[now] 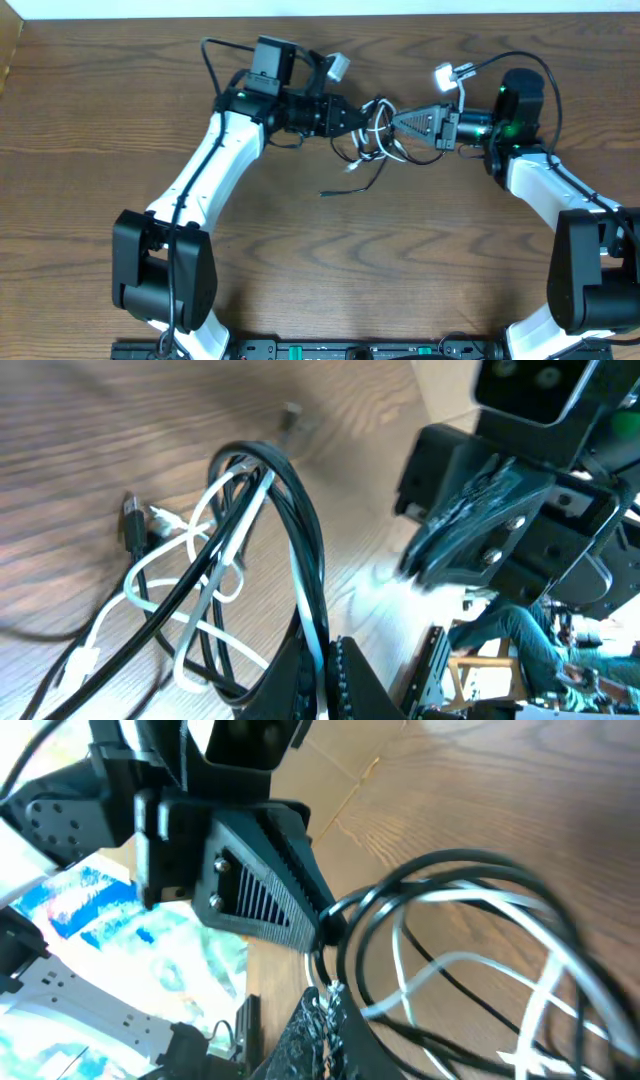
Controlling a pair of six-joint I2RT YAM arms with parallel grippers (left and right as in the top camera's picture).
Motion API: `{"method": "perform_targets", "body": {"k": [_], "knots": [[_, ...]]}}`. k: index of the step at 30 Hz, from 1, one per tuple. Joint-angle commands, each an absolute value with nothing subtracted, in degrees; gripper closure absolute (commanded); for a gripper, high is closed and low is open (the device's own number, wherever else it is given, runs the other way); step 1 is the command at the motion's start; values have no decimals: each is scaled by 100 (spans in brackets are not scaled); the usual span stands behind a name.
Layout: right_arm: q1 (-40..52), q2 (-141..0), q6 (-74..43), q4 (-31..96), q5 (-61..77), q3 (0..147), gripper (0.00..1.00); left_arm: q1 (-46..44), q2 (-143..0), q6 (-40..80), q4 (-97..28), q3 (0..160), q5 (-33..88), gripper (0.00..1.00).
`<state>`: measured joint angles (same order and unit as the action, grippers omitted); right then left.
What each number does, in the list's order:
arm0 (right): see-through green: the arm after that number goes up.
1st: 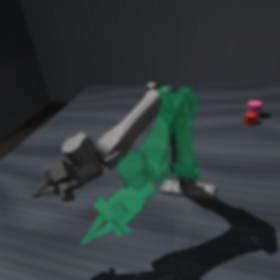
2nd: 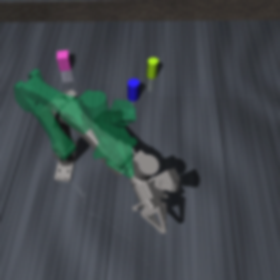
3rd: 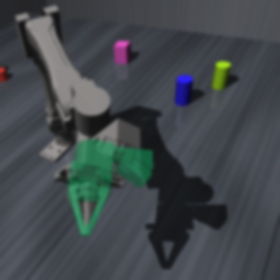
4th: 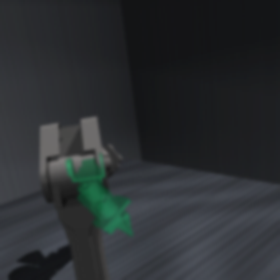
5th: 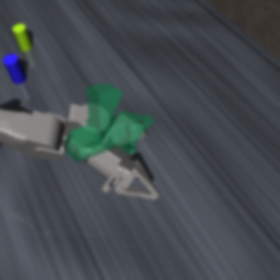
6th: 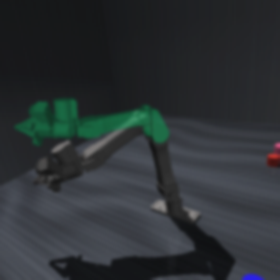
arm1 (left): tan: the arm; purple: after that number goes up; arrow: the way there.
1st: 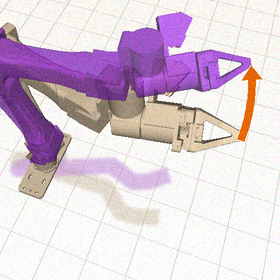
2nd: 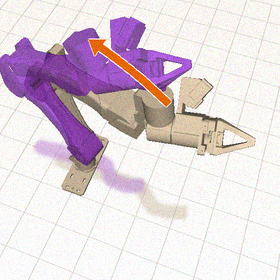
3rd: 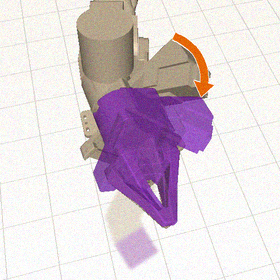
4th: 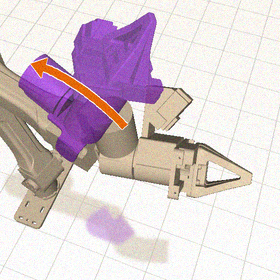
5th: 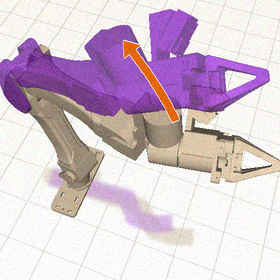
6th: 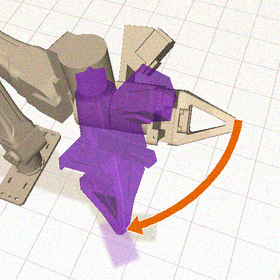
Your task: Untangle cables
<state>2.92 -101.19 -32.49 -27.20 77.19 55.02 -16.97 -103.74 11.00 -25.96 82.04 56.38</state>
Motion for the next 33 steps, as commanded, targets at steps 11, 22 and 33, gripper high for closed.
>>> {"method": "perform_targets", "body": {"k": [11, 22, 33], "knots": [[246, -10029, -3275, -2397, 7765, 5537, 76, -1483, -10379, 405, -3170, 8180, 5631, 92], [854, -10029, -3273, -1957, 6521, 5537, 75, -1605, -10379, 412, -2934, 8180, 6539, 92], [969, -10029, -3273, -1975, 6702, 5537, 74, -1605, -10379, 410, -2950, 8180, 6534, 93]]}}
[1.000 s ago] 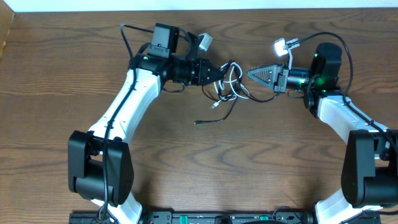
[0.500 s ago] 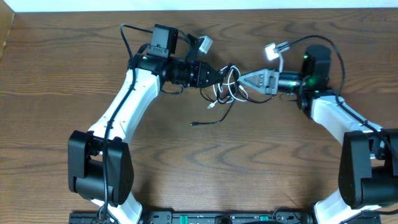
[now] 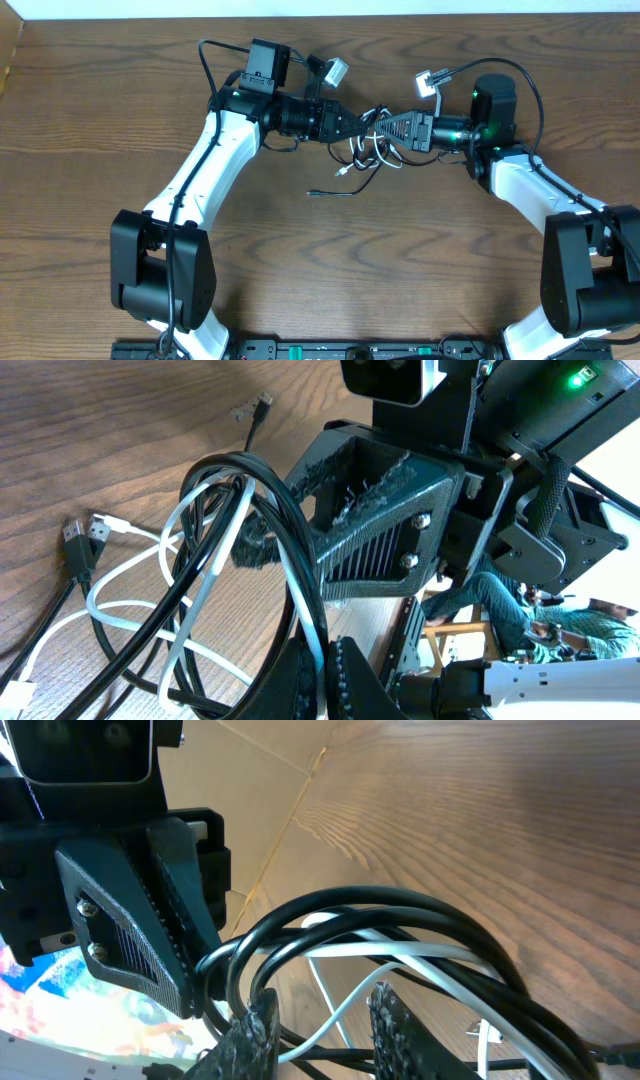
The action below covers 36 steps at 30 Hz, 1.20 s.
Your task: Untangle cables
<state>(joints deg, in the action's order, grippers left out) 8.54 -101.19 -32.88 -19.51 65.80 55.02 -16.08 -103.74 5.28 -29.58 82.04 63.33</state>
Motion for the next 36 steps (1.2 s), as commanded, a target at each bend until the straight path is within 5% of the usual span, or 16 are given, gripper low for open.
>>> {"method": "perform_targets", "body": {"k": [1, 32, 34, 36], "knots": [[985, -10029, -3273, -1984, 6740, 5537, 74, -1605, -10379, 410, -2950, 8180, 6534, 92], [1227, -10029, -3774, -2359, 6069, 5537, 75, -1734, -10379, 410, -3044, 8180, 6539, 93], [1234, -10029, -3771, -2359, 5994, 5537, 79, -1734, -10379, 408, -3059, 8180, 6534, 92], [1232, -10029, -3769, -2359, 5959, 5537, 99, -1734, -10379, 408, -3059, 8180, 6493, 92]]}}
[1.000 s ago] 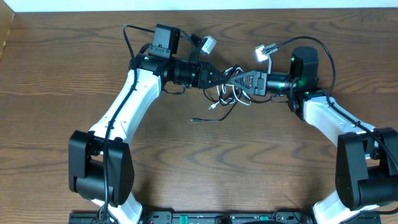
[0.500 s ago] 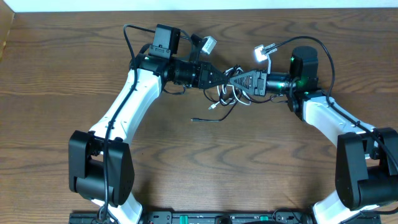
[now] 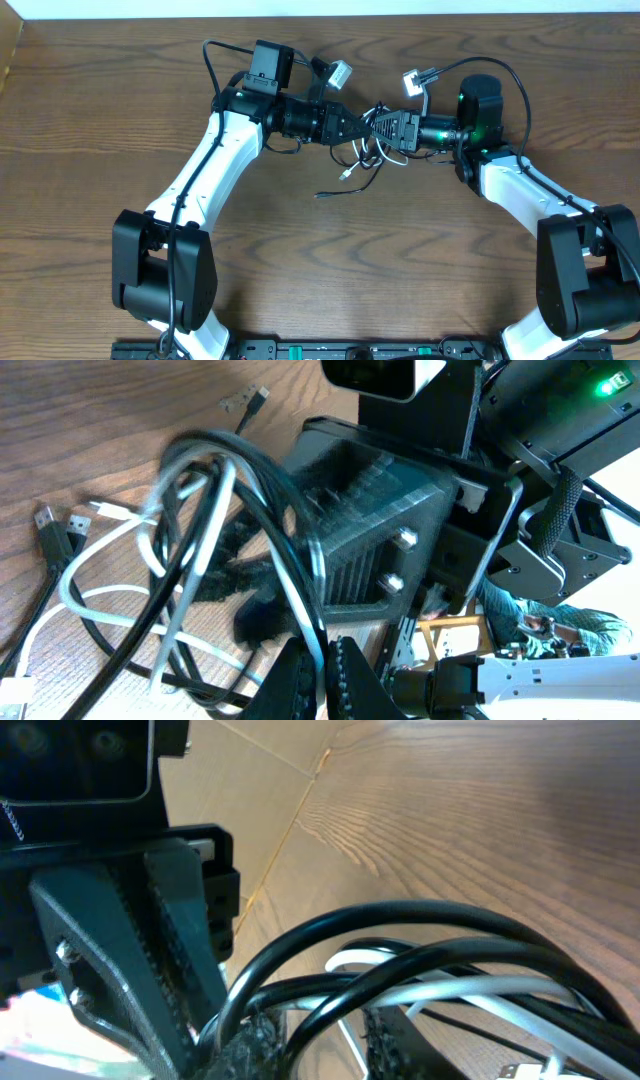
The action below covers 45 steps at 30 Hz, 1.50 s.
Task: Untangle cables
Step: 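Release the cables and pull both grippers apart, dropping the bundle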
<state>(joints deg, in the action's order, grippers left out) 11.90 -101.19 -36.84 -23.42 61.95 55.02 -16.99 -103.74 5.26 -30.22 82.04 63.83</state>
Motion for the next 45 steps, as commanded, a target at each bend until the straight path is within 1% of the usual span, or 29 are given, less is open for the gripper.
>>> {"method": "perform_targets", "body": {"k": [1, 5, 6, 12, 16, 22, 26, 29, 34, 36, 45], "knots": [[1232, -10029, -3769, -2357, 5946, 5537, 99, -1734, -10379, 410, -3061, 8180, 6407, 93], [1168, -10029, -3769, -2346, 6090, 5537, 99, -1732, -10379, 436, -3232, 8180, 5513, 92], [1100, -10029, -3767, -2338, 6250, 5537, 99, -1732, -10379, 506, -3369, 8180, 5103, 92], [742, -9977, -3791, -2359, 6779, 5537, 99, -1699, -10379, 519, -4036, 8180, 3680, 92], [598, -9592, -3894, -2482, 6744, 5537, 99, -1527, -10379, 519, -4410, 8180, 2917, 92], [582, -8997, -3894, -2637, 6355, 5537, 99, -1166, -10379, 521, -4696, 8180, 2637, 93], [554, -8632, -3887, -2646, 6132, 5537, 98, -797, -10379, 521, -5002, 8180, 2324, 92], [554, -8490, -3854, -2877, 6119, 5537, 99, -521, -10379, 523, -5201, 8180, 2071, 92], [554, -8372, -3857, -3557, 6119, 5537, 99, 23, -10379, 1188, -5400, 8180, 1549, 92], [556, -8372, -3854, -3588, 6119, 5537, 98, 152, -10379, 1323, -5426, 8180, 1535, 92], [561, -8372, -3743, -3223, 6119, 5537, 99, 183, -10379, 1431, -5437, 8169, 1599, 91]]}}
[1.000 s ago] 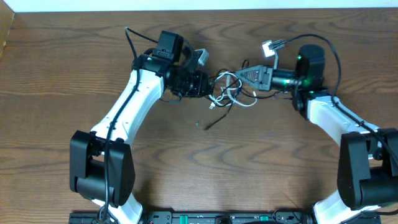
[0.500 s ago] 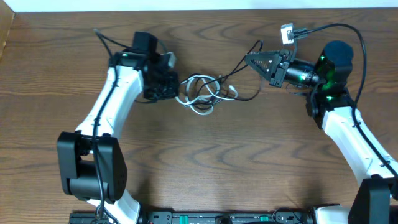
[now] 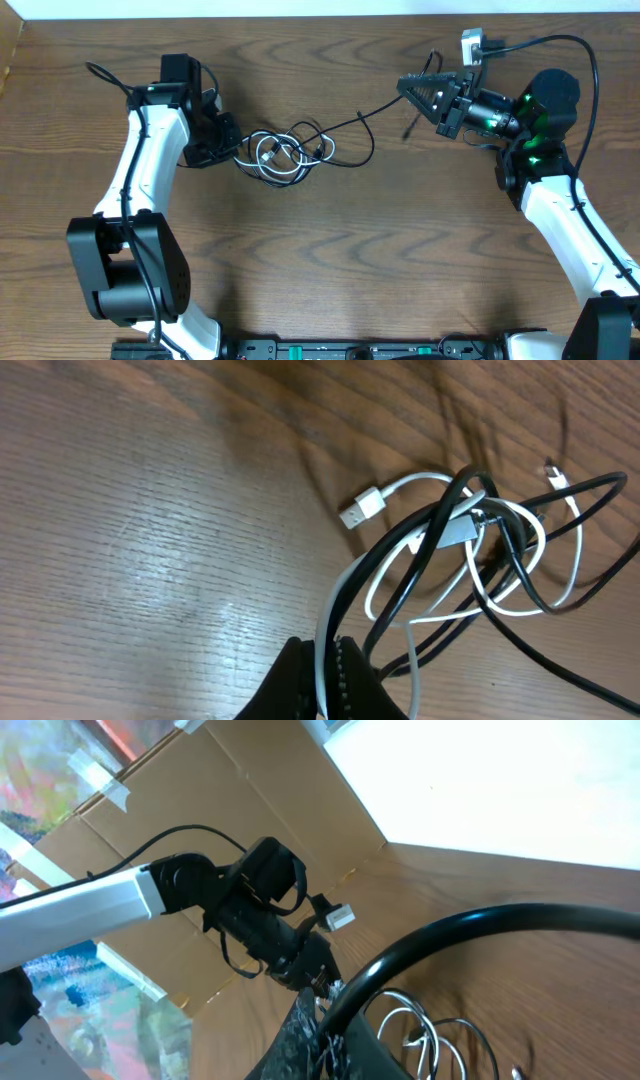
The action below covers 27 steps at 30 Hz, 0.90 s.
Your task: Untangle cables
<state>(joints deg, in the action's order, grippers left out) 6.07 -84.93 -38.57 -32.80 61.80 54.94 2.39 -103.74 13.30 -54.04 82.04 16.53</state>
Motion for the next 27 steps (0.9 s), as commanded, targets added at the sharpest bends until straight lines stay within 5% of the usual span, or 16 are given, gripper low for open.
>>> {"method": "perform_targets", "body": {"k": [1, 27], "knots": [[561, -8372, -3717, -3186, 6119, 5537, 99, 161, -10379, 1431, -5435, 8169, 1599, 92], [567, -8374, -3437, -1682, 6086, 5537, 99, -915, -10379, 1559, -5564, 8101, 1597, 88]]}}
